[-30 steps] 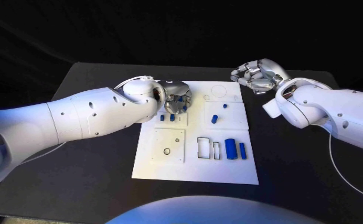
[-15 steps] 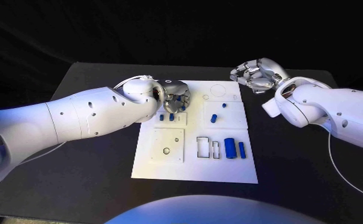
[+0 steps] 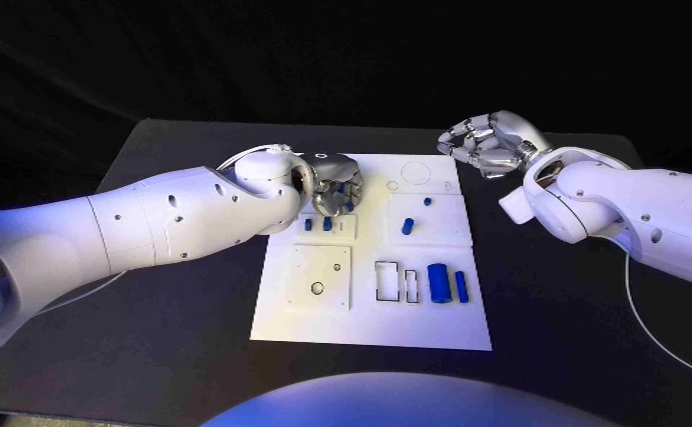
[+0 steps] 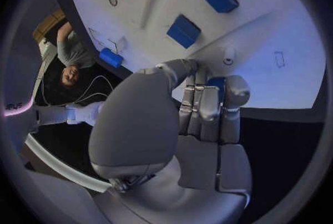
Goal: Assemble the parts on the task board
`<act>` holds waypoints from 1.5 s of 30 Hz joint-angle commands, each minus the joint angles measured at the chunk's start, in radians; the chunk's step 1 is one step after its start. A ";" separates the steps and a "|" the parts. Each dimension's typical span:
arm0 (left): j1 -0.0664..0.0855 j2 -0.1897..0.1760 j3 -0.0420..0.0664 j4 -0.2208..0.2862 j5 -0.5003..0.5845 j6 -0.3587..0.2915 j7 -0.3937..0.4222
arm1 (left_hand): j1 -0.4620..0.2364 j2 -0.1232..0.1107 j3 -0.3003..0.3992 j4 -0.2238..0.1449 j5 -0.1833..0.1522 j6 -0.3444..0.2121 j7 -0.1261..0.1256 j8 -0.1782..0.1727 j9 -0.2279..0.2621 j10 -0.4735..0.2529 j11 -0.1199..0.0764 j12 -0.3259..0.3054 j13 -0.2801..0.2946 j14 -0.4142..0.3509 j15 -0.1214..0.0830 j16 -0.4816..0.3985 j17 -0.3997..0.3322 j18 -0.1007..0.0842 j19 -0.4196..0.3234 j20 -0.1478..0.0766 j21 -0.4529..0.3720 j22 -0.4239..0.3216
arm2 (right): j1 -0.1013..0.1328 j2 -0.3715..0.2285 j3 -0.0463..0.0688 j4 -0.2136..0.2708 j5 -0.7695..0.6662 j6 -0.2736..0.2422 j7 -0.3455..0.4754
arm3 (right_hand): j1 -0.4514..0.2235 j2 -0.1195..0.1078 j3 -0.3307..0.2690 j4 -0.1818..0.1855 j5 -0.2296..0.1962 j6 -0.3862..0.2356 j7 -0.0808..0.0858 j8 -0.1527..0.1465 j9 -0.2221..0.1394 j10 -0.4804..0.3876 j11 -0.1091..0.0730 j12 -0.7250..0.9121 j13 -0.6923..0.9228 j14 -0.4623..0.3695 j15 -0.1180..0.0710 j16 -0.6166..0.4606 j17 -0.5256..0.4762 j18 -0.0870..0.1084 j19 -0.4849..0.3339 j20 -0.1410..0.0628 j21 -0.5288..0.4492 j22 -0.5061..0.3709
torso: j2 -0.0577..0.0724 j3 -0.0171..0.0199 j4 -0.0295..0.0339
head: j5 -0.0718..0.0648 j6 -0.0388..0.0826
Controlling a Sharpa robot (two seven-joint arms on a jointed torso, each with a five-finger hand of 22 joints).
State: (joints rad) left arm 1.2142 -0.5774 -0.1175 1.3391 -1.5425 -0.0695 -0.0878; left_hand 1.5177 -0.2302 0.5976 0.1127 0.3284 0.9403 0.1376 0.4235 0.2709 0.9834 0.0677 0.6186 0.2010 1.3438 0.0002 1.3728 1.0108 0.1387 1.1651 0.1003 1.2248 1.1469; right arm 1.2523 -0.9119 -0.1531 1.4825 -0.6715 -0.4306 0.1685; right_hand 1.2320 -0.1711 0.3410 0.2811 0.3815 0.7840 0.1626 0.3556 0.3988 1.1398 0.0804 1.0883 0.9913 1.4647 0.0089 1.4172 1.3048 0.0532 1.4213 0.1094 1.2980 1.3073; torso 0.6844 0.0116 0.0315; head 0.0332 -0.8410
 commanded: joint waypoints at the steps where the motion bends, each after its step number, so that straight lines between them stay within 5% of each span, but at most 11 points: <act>1: -0.001 -0.011 0.011 0.021 0.025 -0.025 0.020 | -0.013 0.000 -0.001 -0.004 -0.003 0.012 0.000 0.002 0.001 0.002 0.002 -0.003 -0.002 0.009 0.001 0.005 0.000 -0.015 0.003 0.000 0.005 -0.001 | -0.001 0.001 0.000 0.000 -0.008 0.012 0.008 | -0.001 0.009 -0.003 -0.003 0.003 -0.008 0.000 0.003 -0.001 0.000 -0.004 0.004 0.001 0.042 -0.009 -0.006 0.001 0.012 -0.002 -0.004 -0.006 0.098 | 0.001 -0.0015 0.0001 | -0.001 0.003; 7: -0.001 -0.054 0.040 0.066 0.055 -0.030 0.016 | -0.027 -0.003 -0.001 -0.002 -0.003 0.016 0.000 0.000 0.002 0.000 0.003 -0.009 -0.004 0.010 0.003 0.006 -0.002 -0.015 0.000 0.001 0.005 -0.001 | -0.001 0.001 0.000 -0.002 -0.008 0.012 0.007 | -0.001 0.009 -0.003 -0.003 0.003 -0.008 0.000 0.003 -0.001 0.000 -0.004 0.004 0.001 0.042 -0.009 -0.006 0.001 0.012 -0.002 -0.004 -0.006 0.098 | -0.001 0.0004 0.0028 | 0.001 0.003; 14: 0.000 -0.111 0.058 0.101 0.086 -0.024 0.006 | -0.038 -0.006 -0.003 0.000 -0.003 0.021 -0.001 0.000 0.003 0.003 0.002 -0.012 -0.004 0.011 0.003 0.007 -0.004 -0.015 -0.001 0.002 0.005 0.000 | -0.001 0.000 0.000 -0.002 -0.008 0.013 0.006 | -0.001 0.009 -0.003 -0.003 0.003 -0.008 0.000 0.003 -0.001 0.000 -0.004 0.004 0.001 0.042 -0.009 -0.006 0.001 0.012 -0.002 -0.004 -0.006 0.098 | -0.001 -0.0006 0.0048 | 0.001 0.006; 26: -0.001 -0.162 0.061 0.095 0.117 0.007 -0.001 | -0.049 -0.010 -0.005 0.003 -0.004 0.024 -0.002 -0.001 0.005 0.005 0.002 -0.015 -0.005 0.009 0.003 0.006 -0.008 -0.014 -0.003 0.003 0.003 -0.002 | -0.001 -0.001 0.000 -0.002 -0.008 0.013 0.006 | -0.001 0.011 -0.004 -0.002 0.004 -0.007 0.000 0.005 -0.001 0.001 -0.004 0.006 0.002 0.042 -0.009 -0.007 0.001 0.012 -0.001 -0.004 -0.005 0.099 | 0.000 -0.0016 0.0020 | 0.007 0.004; 45: -0.021 -0.146 0.059 0.062 0.131 0.016 0.002 | -0.051 -0.010 -0.005 0.003 -0.004 0.026 -0.003 -0.001 0.005 0.006 0.001 -0.016 -0.006 0.009 0.003 0.007 -0.008 -0.014 -0.004 0.003 0.003 -0.002 | -0.002 0.001 0.000 -0.001 -0.008 0.012 0.007 | -0.001 0.011 -0.004 -0.002 0.004 -0.007 0.000 0.005 -0.001 0.001 -0.004 0.006 0.002 0.042 -0.009 -0.007 0.001 0.012 -0.001 -0.004 -0.005 0.099 | 0.001 0.0001 0.0012 | 0.008 0.000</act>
State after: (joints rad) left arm 1.1956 -0.7267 -0.0589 1.4026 -1.4215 -0.0683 -0.0881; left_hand 1.4763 -0.2402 0.5975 0.1128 0.3283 0.9597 0.1357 0.4199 0.2744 0.9833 0.0678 0.6068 0.1969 1.3472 0.0038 1.3767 1.0031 0.1389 1.1650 0.1003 1.2247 1.1451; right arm 1.2515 -0.9116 -0.1530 1.4797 -0.6716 -0.4304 0.1681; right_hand 1.2320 -0.1711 0.3410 0.2811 0.3815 0.7840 0.1626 0.3555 0.3990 1.1398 0.0804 1.0883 0.9914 1.4647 0.0089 1.4172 1.3047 0.0532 1.4213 0.1094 1.2980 1.3078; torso 0.6851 0.0110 0.0327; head 0.0424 -0.8400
